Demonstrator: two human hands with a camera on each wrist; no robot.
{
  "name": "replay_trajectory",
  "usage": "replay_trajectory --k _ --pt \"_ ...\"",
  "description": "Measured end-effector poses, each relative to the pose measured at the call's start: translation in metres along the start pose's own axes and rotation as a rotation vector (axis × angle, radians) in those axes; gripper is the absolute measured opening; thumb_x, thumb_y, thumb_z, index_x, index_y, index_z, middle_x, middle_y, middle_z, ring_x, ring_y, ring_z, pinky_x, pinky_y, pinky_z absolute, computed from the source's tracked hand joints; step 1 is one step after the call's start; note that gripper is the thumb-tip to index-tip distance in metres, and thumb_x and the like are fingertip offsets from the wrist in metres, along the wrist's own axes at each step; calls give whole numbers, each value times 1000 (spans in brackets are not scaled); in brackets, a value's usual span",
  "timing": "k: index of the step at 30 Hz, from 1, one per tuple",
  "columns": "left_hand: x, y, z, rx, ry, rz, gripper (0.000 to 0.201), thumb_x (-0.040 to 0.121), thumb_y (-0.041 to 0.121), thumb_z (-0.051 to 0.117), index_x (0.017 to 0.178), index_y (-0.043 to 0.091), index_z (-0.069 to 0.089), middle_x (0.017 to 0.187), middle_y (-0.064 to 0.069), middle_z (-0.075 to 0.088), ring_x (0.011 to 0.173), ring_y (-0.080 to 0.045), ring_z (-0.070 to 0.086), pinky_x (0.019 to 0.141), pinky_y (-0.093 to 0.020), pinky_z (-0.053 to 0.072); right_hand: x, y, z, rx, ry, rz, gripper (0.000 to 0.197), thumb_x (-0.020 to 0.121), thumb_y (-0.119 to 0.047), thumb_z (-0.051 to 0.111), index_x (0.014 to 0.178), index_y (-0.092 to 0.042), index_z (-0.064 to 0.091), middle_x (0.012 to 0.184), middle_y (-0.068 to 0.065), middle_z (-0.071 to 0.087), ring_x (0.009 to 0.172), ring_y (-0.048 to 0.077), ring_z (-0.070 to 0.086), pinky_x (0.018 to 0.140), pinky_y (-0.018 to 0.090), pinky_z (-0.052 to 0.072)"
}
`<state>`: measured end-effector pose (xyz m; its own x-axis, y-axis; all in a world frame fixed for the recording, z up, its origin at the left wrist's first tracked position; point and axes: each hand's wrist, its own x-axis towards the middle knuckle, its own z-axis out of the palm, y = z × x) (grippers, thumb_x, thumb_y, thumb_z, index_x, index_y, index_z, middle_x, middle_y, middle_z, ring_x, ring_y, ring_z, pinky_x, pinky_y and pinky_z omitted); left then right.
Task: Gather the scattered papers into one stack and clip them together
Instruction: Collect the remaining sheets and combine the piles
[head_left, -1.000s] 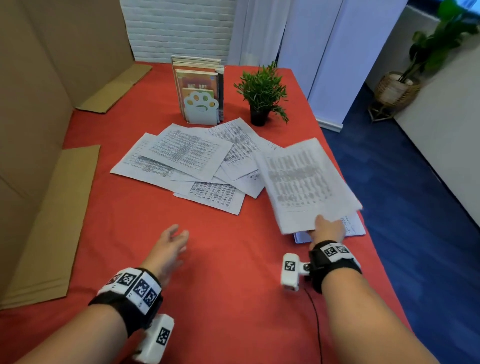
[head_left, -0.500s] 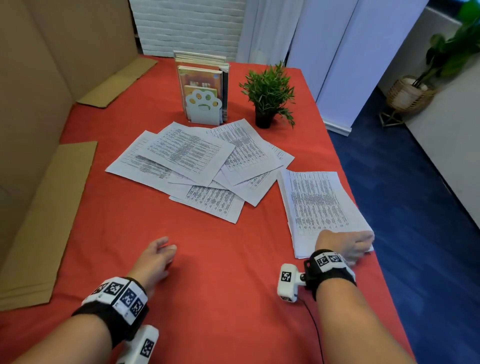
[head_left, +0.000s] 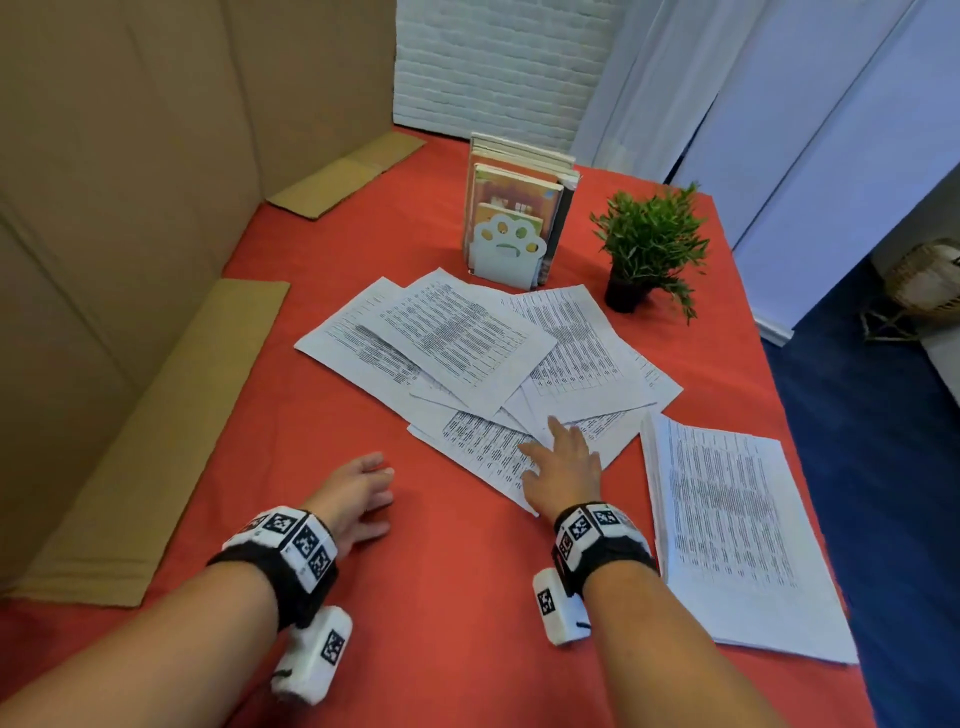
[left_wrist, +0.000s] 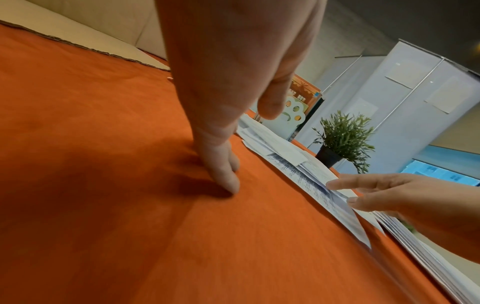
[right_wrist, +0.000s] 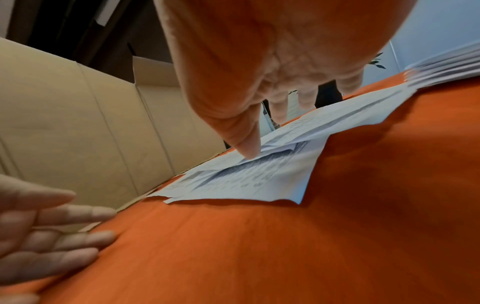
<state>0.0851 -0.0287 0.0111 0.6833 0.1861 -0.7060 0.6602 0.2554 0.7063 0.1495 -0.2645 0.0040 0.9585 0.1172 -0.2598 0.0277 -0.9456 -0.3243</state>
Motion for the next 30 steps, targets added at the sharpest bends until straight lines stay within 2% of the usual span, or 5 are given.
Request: replay_trajectory --k 6,11,19,26,30 --pt "25 28 26 -71 -96 -9 47 92 15 53 136 29 42 125 3 52 110 -21 50 92 -51 44 39 1 0 -132 -128 49 57 84 -20 48 136 -44 41 160 -5 -4 148 24 -8 118 53 -3" --pt "37 32 58 -160 -147 -10 55 92 12 52 142 29 35 130 0 50 126 -26 46 98 -51 39 48 4 7 -98 -162 79 65 89 -23 44 148 -30 19 160 -12 2 147 20 3 117 51 16" --pt "61 34 80 -296 56 132 50 91 4 53 139 8 41 142 -13 45 126 -26 48 108 -36 39 36 6 6 -6 -153 15 64 88 -20 44 148 -26 21 158 -12 11 145 15 14 115 49 24" --pt "59 12 32 -130 270 310 23 83 -5 60 105 -1 64 92 -14 61 74 -20 63 61 -19 58 -4 -13 8 68 -183 -140 62 91 -21 42 149 -26 20 158 -13 13 140 15 27 109 47 32" --pt "41 -13 -16 170 341 340 30 73 0 64 90 25 69 89 -14 67 78 -31 66 80 -42 58 -47 -34 21 45 -202 -249 59 92 -21 41 148 -23 23 156 -9 20 134 18 37 107 44 35"
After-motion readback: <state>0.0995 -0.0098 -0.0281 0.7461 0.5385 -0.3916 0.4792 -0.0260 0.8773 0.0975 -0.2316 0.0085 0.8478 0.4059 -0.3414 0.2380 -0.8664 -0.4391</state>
